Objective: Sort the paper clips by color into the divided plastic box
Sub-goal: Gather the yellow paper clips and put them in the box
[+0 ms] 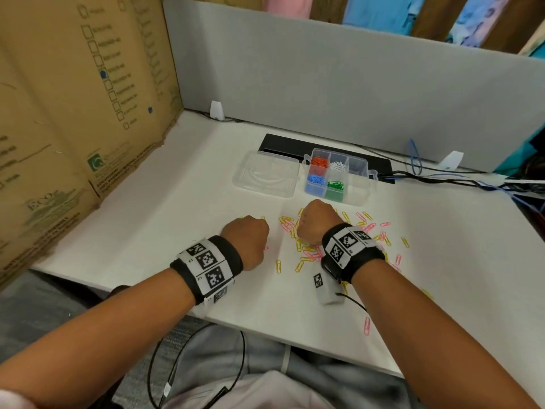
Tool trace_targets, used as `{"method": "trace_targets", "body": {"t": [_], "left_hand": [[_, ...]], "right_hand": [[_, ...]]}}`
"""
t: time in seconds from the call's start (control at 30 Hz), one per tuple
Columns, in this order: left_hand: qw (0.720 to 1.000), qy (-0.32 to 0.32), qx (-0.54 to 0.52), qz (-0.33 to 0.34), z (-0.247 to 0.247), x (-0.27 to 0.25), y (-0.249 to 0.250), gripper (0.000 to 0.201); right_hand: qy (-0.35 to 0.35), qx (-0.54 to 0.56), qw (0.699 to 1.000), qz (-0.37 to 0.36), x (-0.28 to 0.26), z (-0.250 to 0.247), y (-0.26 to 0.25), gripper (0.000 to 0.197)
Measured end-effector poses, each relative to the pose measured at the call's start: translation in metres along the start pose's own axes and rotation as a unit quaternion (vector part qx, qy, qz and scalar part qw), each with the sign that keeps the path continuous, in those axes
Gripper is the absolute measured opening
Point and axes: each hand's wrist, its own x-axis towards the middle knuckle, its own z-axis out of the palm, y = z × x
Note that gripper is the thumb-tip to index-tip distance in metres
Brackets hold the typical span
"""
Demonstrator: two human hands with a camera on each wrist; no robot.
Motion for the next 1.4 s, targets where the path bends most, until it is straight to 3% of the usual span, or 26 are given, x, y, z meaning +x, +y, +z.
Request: {"method": "trace_targets", "body": {"t": [0.27,0.43,0.57,0.73,0.93,1.1,1.13,1.17,1.2,1.27,1.4], "left_hand": [[1.0,0.013,0.014,0.021,0.002,-0.003,0.005,0.027],[0.986,-0.002,-0.167,-0.001,-0.009,0.006,-0.015,0.018],[0.964,0.031,-0.262,-0.016,-0.014,0.01,-0.033,0.006],[0.985,-0.012,-0.17,-0.013,-0.01,0.005,-0.029,0.017],[0.994,-0.054,-0.09,0.0,-0.006,0.008,-0.015,0.016],[0.993,-0.021,-0.116,0.008,-0.01,0.007,-0.014,0.021],[0.982,-0.009,-0.189,-0.003,-0.012,0.01,-0.015,0.017],[0.952,-0.008,-0.305,-0.025,-0.015,0.013,-0.016,0.013],[0.898,-0.014,-0.438,-0.048,-0.017,0.015,-0.015,0.009],[0.758,-0.026,-0.646,-0.08,-0.019,0.019,-0.01,0.006],[0.541,-0.078,-0.827,-0.134,-0.017,0.028,0.001,0.02]], "right_hand": [[-0.014,-0.015,1.0,0.007,0.002,0.001,-0.004,0.015],[-0.045,0.029,0.999,0.006,0.001,-0.007,0.001,0.023],[-0.061,0.085,0.994,0.003,0.0,-0.011,0.006,0.013],[-0.069,0.175,0.982,0.031,-0.002,-0.016,0.013,0.005],[-0.06,0.271,0.96,0.034,-0.005,-0.022,0.02,0.012],[-0.063,0.303,0.951,0.008,-0.012,-0.031,0.014,0.014],[-0.059,0.311,0.949,-0.001,-0.015,-0.033,0.01,0.014],[-0.054,0.322,0.945,-0.012,-0.016,-0.036,0.006,0.015],[-0.05,0.335,0.941,-0.025,-0.019,-0.039,0.001,0.017],[-0.043,0.355,0.932,-0.051,-0.021,-0.043,-0.011,0.021],[-0.049,0.336,0.937,-0.086,-0.019,-0.045,-0.037,0.019]]}}
